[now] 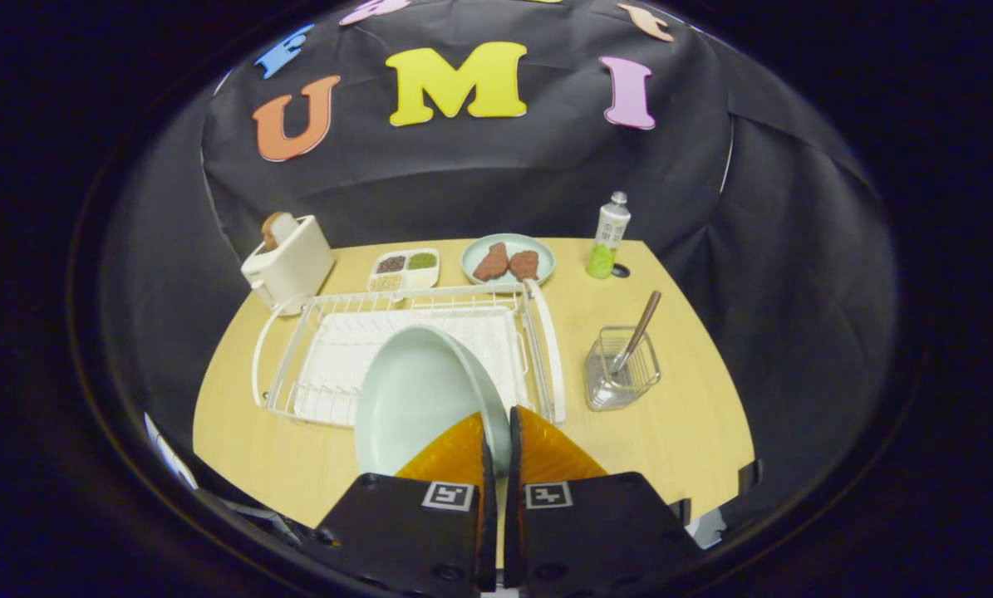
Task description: Take the plate from the dish rack, then take the spoon from the basket and place it into the plate.
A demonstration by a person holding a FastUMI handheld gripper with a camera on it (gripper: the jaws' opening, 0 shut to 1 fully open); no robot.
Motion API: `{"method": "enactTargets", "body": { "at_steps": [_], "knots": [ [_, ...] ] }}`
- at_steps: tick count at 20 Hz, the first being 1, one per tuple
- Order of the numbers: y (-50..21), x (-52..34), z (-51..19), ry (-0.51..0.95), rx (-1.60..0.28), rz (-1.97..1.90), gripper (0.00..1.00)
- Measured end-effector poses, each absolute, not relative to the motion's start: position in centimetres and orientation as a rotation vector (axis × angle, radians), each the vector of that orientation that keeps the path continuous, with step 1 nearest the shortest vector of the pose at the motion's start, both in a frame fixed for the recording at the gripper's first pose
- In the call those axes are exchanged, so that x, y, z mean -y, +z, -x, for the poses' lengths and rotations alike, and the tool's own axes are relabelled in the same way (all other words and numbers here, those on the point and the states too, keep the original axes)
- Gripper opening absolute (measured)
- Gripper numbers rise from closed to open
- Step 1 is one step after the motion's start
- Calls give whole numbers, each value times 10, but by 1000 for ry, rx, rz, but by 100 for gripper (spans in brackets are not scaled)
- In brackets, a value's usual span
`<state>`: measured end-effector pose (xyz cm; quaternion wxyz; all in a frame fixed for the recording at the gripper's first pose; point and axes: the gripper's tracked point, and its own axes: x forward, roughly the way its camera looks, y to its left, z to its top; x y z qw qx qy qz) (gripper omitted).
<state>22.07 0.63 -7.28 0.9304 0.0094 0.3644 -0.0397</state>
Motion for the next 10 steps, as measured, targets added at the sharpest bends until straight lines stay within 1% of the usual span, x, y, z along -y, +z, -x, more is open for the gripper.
{"method": "enactTargets", "body": {
  "at_steps": [2,5,8,10],
  "knots": [
    [-98,2,-207,-77,-727,-55,9],
    [-145,7,-191,-50,-764,-108,9],
    [-189,5,-184,-9,-815,-119,10],
    [-202,0,-182,36,-811,-200,10]
  ]
}}
